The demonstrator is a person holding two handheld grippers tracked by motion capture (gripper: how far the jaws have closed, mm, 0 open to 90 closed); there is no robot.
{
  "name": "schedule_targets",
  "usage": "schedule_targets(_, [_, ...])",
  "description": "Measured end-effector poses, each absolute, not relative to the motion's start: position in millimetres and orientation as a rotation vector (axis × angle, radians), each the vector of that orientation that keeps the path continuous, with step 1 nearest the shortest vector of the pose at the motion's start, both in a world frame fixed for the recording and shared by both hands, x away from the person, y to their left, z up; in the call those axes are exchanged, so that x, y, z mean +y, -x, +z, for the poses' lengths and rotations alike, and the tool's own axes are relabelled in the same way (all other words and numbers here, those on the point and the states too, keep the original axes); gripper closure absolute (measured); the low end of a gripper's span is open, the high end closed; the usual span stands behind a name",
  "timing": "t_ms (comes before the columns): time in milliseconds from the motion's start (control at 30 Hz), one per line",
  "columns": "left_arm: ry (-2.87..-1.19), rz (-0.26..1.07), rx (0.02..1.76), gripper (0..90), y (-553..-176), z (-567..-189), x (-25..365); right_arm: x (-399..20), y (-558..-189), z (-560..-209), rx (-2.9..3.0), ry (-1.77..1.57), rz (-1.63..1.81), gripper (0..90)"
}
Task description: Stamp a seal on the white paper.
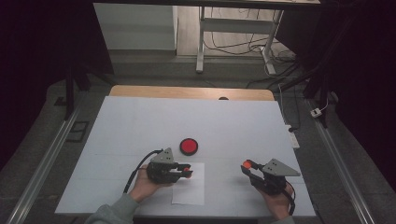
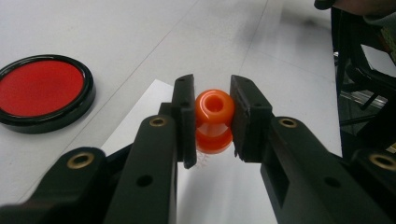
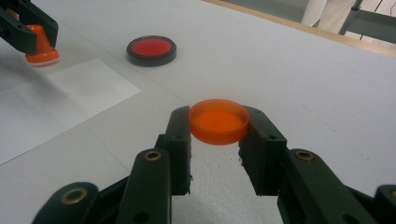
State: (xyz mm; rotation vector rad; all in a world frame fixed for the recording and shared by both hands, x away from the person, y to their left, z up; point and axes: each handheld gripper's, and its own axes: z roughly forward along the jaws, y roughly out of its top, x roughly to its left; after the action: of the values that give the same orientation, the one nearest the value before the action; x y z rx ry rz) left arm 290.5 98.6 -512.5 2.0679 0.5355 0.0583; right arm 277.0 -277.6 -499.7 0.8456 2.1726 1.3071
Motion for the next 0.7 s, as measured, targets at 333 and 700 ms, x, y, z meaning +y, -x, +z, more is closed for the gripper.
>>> schedule_targets(333, [-2.098, 0.047, 0.532, 72.9, -289, -520, 93, -278, -277, -500, 2.172, -0.846, 1.308, 64.5])
schedule_targets(700, [-2.121, 0.062, 0.535, 72.9, -289, -525, 90, -277, -277, -500, 2.172, -0.843, 1.306, 64.5])
